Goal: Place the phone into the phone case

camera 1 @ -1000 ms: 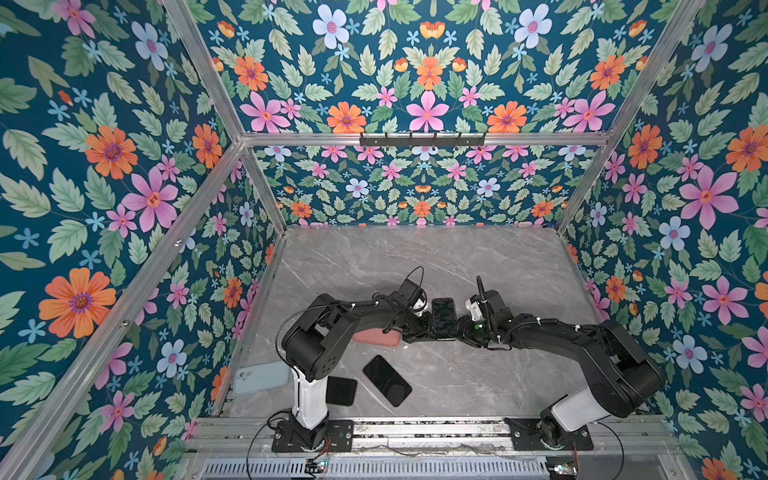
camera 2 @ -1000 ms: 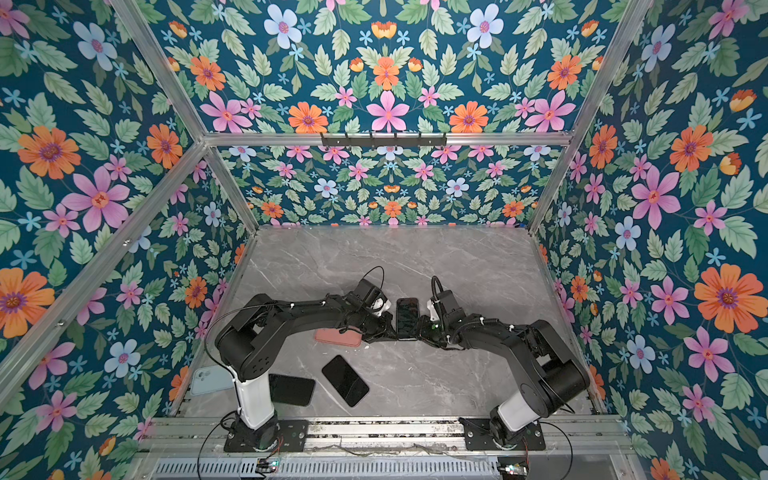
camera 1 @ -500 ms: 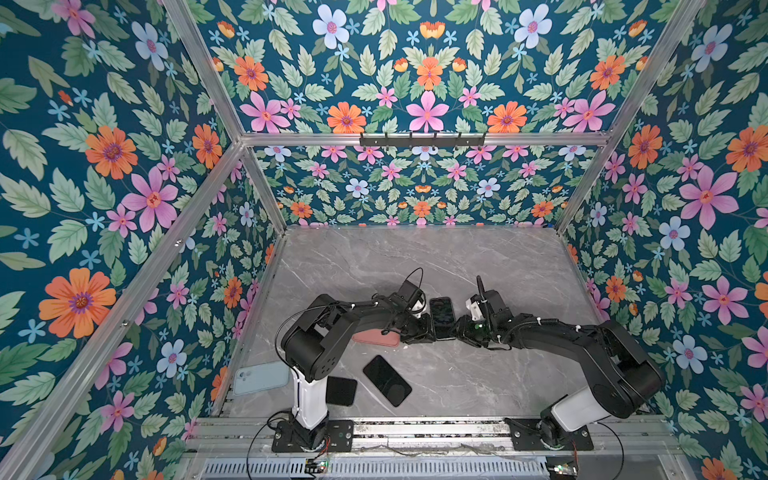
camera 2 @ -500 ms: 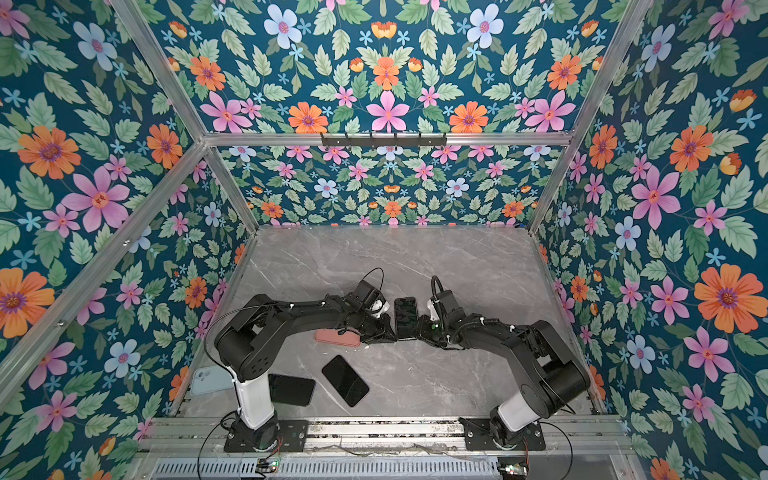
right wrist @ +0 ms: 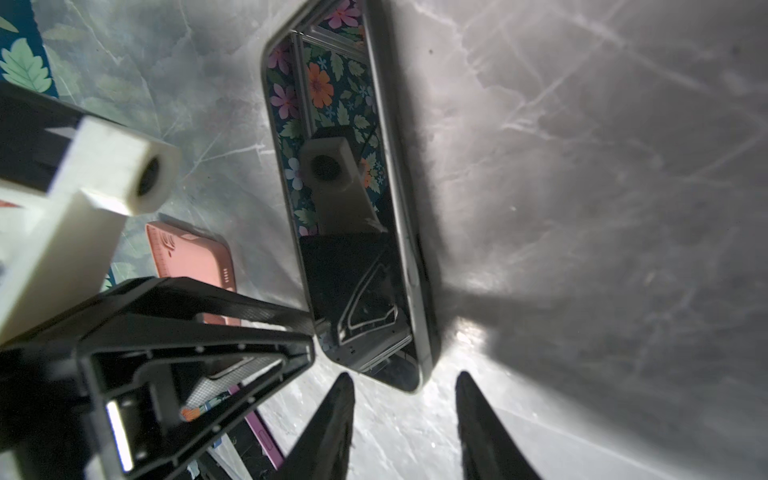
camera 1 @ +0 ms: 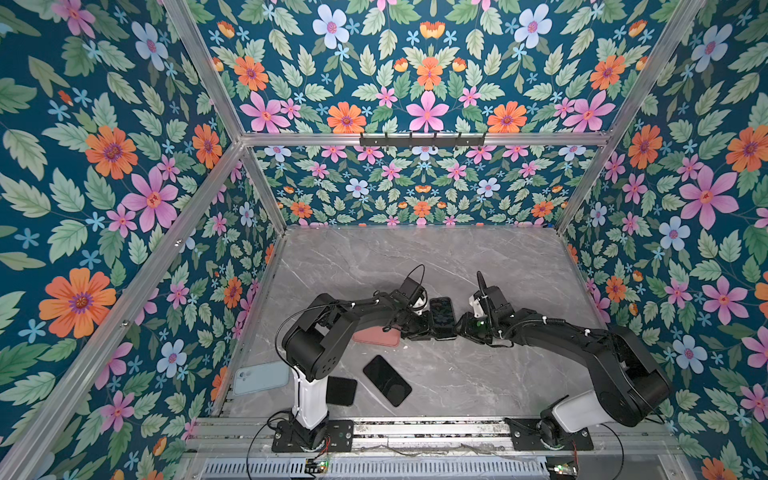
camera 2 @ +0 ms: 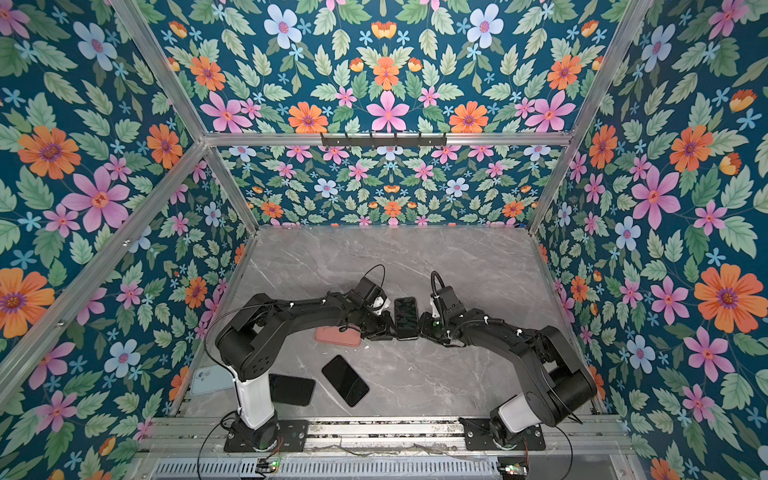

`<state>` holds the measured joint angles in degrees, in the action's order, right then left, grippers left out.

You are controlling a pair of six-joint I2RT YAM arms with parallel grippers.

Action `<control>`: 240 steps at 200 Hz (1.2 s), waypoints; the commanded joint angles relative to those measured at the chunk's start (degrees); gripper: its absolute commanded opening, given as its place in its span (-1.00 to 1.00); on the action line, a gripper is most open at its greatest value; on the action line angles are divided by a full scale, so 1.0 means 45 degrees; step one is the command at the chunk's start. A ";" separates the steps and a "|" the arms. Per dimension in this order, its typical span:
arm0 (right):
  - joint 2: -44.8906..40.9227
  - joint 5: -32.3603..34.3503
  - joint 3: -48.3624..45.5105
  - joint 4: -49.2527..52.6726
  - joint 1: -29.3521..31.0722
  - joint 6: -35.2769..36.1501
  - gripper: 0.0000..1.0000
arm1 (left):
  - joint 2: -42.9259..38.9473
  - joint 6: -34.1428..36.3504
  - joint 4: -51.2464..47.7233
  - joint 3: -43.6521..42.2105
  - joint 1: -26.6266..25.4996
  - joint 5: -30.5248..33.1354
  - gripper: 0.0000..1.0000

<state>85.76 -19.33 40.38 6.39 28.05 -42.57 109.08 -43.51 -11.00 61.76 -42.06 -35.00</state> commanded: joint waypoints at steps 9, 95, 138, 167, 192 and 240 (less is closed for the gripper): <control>0.0122 0.0019 0.0157 0.0105 0.0049 0.0107 -0.22 | 0.0228 0.0059 0.0060 0.0007 0.0052 0.0144 -0.39; 0.0318 0.0076 0.0421 0.0265 0.0203 0.0211 -0.27 | 0.0312 0.0059 0.0220 -0.0384 0.0168 0.0089 -0.66; 0.0222 0.0473 0.0484 0.0843 0.0224 0.0488 -0.29 | -0.0019 0.0112 0.0161 -0.0372 0.0208 0.0180 -0.58; 0.0172 0.0911 0.0747 0.1337 0.0258 0.0835 -0.35 | -0.0384 0.0028 0.0533 -0.0493 0.0224 0.0170 -0.34; 0.0191 0.0978 0.0755 0.1297 0.0342 0.0865 -0.40 | -0.0499 -0.0318 0.1479 -0.0902 0.0224 -0.0045 -0.22; 0.0462 0.0898 0.0900 0.1219 0.0458 0.0885 -0.47 | -0.0431 -0.0772 0.2612 -0.1238 0.0295 -0.0386 -0.14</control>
<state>87.42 -16.08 44.21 11.66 29.89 -38.81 106.94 -46.28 -1.67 56.47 -40.97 -36.80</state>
